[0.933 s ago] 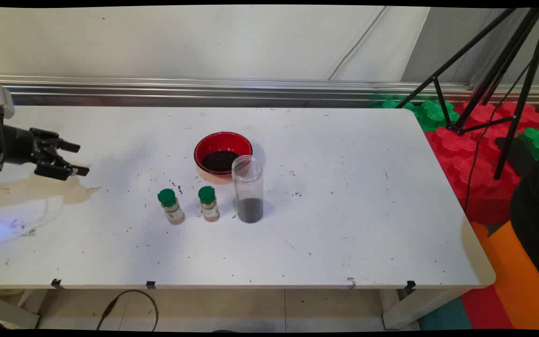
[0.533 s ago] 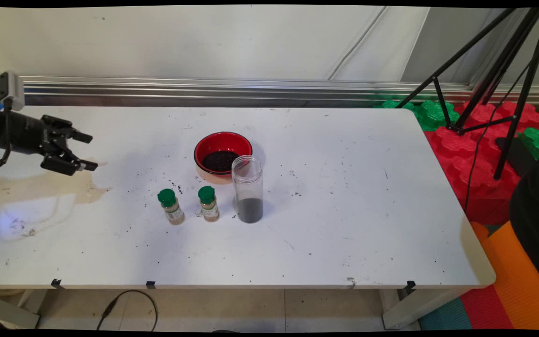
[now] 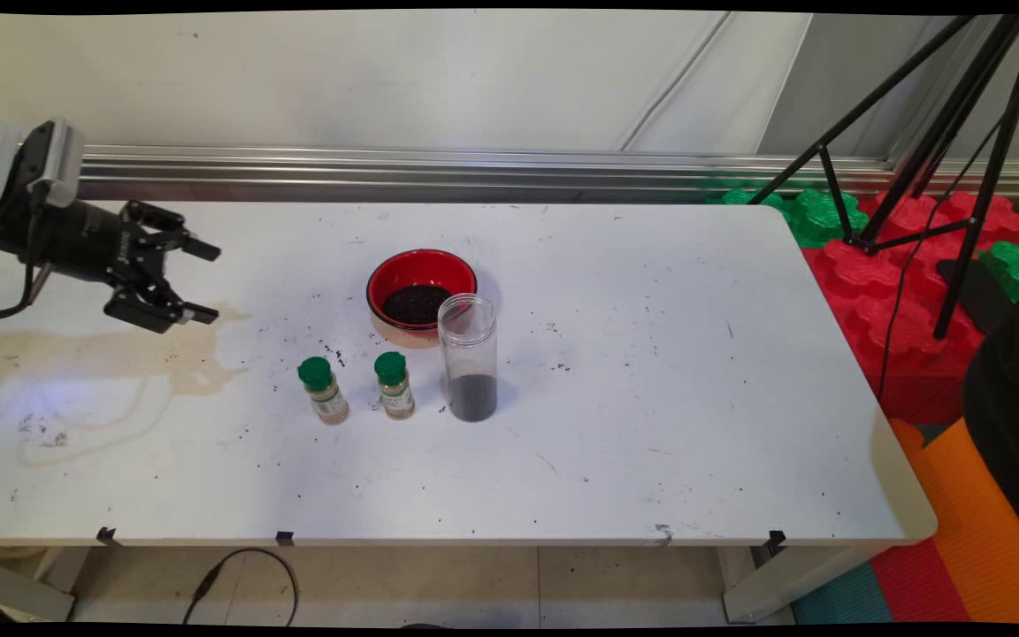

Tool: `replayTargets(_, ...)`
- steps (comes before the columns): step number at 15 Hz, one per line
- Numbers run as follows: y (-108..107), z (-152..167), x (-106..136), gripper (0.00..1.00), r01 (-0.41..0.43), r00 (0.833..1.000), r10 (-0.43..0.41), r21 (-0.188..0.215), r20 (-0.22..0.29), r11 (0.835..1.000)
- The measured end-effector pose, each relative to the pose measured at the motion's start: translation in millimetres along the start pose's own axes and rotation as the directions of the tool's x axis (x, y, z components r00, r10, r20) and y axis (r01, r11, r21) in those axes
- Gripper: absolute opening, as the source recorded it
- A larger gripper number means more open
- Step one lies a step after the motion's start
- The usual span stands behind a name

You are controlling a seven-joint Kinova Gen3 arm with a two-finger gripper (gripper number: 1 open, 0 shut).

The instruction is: Pick up the black seasoning powder from the table

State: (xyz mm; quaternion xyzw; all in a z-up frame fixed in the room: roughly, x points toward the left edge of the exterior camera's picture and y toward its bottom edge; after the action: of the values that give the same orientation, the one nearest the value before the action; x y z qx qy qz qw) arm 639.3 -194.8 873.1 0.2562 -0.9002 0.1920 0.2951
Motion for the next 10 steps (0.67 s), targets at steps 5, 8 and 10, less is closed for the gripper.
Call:
replayTargets(5,9.1,10.6,32.0,1.00,-0.088,0.995,0.086,-0.051,-0.040,0.995)
replayTargets(8,14.5,20.1,52.4,1.00,-0.134,0.989,0.128,-0.089,-0.077,0.987)
replayTargets(10,17.4,27.1,63.7,1.00,-0.155,0.984,0.144,-0.112,-0.103,0.981)
